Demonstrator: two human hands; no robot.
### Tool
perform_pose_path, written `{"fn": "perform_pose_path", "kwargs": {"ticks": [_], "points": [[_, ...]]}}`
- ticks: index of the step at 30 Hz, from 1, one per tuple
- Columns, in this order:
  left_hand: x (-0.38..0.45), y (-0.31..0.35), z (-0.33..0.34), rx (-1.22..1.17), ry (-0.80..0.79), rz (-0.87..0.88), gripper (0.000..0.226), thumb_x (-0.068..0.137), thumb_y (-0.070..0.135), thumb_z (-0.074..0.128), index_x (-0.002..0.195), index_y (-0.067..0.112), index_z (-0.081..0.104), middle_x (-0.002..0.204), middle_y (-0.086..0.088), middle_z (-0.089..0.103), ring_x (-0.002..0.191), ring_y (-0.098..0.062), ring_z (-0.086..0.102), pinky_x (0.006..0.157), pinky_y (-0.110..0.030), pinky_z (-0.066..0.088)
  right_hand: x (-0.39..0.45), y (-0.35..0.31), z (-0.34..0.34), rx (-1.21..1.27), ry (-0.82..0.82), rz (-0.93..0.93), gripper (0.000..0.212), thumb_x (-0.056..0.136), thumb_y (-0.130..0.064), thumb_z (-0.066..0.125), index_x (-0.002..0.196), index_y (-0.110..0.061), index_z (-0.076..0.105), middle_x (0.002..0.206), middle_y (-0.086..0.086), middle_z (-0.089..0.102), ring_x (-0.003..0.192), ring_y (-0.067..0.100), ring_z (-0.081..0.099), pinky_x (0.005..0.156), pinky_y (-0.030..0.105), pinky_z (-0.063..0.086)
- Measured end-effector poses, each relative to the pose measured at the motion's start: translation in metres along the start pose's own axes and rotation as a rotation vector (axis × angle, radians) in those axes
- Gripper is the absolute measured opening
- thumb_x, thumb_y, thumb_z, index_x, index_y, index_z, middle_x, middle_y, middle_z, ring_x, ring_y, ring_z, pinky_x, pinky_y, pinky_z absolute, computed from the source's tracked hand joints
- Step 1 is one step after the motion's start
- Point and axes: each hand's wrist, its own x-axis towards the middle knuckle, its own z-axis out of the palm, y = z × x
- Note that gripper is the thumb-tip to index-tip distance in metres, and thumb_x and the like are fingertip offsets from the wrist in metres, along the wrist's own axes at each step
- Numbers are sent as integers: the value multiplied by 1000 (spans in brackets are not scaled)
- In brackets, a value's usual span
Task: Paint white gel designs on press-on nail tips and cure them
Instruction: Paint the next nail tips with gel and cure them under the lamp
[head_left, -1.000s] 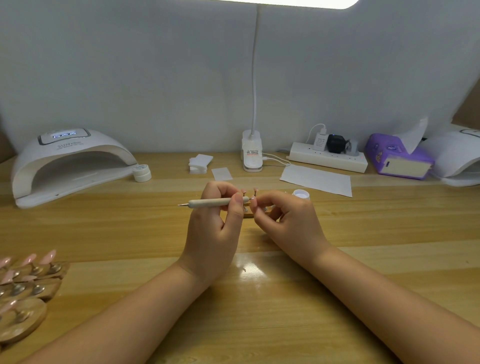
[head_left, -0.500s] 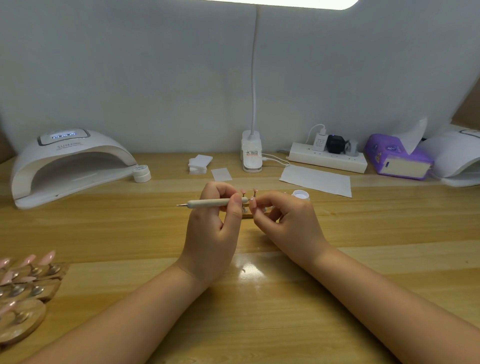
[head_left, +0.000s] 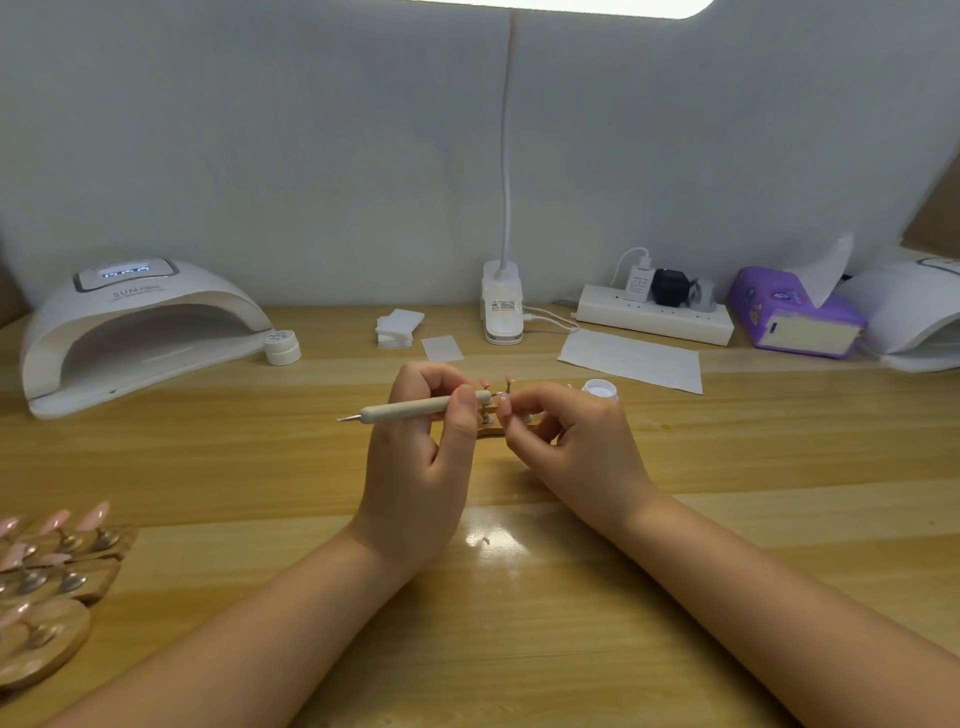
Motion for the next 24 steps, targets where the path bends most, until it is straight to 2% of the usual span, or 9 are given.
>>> {"fn": "perform_pose_path", "kwargs": {"ticks": [14, 19, 24], "points": [[-1, -1, 0, 34, -32, -6, 11, 89, 30, 44, 87, 21, 50, 75, 7, 56, 72, -1, 57, 64, -9, 41, 0, 1, 0, 15, 25, -7, 9, 84, -11, 69, 91, -16, 73, 82, -11, 69, 57, 17, 58, 62, 45, 52], [-1, -1, 0, 49, -22, -15, 7, 91, 14, 49, 87, 20, 50, 75, 6, 56, 72, -1, 57, 63, -9, 41, 0, 1, 0, 11, 23, -9, 8, 84, -11, 69, 90, -16, 73, 81, -11, 69, 57, 17, 58, 61, 44, 52], [0, -2, 0, 45, 2, 19, 9, 95, 24, 49, 93, 16, 51, 79, 9, 58, 77, -1, 59, 66, -10, 43, 0, 0, 0, 4, 22, -15, 7, 87, -14, 68, 90, -13, 73, 80, -9, 69, 57, 17, 59, 59, 44, 51]]}}
